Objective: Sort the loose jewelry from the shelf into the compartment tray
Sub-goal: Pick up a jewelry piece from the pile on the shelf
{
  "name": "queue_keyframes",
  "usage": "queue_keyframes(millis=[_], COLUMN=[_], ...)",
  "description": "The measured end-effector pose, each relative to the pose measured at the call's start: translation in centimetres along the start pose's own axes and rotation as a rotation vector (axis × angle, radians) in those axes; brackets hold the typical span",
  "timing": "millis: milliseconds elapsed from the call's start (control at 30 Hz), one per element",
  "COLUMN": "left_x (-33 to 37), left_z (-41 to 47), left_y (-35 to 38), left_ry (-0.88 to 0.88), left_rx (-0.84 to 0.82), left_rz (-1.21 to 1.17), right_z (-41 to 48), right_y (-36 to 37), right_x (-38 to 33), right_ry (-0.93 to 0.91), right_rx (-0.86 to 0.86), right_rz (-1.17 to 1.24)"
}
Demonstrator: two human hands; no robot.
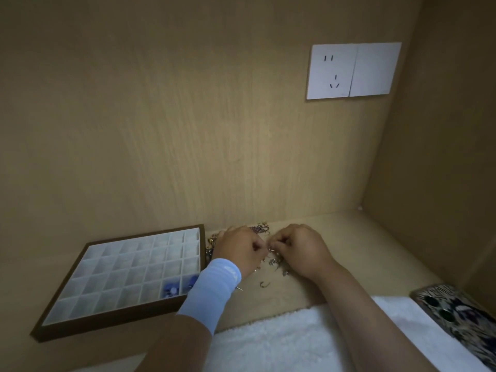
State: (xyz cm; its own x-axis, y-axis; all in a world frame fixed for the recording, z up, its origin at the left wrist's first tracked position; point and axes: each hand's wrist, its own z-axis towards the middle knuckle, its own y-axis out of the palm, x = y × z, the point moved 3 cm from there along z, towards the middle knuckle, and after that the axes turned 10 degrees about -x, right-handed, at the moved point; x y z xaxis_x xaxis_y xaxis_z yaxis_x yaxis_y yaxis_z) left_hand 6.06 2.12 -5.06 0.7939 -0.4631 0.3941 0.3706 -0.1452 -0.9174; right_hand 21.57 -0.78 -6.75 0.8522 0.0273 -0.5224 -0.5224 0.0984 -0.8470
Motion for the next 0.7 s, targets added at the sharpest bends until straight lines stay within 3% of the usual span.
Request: queue_keyframes(millis=[167, 300, 400, 700], left_x=[-0.6, -0.6, -0.1, -1.1], left_z=[-0.2, -0.2, -0.4, -1.4], left_y=[0.5, 0.5, 0.0, -1.9], left_ry=[0.002, 0.030, 0.084, 0.083], left_rx=[0.019, 0.035, 0.013, 0.085], left_rz=[-0.149, -0.450, -0.662, -0.762], right_z=[0.2, 0.1, 0.0, -0.5], right_y=[-0.2, -0.7, -1.0, -1.1], right_x=[0.4, -0.6, -0.8, -2.1], right_ry=[0.002, -0.067, -0.076, -0.034], right_rx=[0.000, -0.010, -0.019, -0.102], right_rz=[0.495, 0.849, 0.937, 1.028])
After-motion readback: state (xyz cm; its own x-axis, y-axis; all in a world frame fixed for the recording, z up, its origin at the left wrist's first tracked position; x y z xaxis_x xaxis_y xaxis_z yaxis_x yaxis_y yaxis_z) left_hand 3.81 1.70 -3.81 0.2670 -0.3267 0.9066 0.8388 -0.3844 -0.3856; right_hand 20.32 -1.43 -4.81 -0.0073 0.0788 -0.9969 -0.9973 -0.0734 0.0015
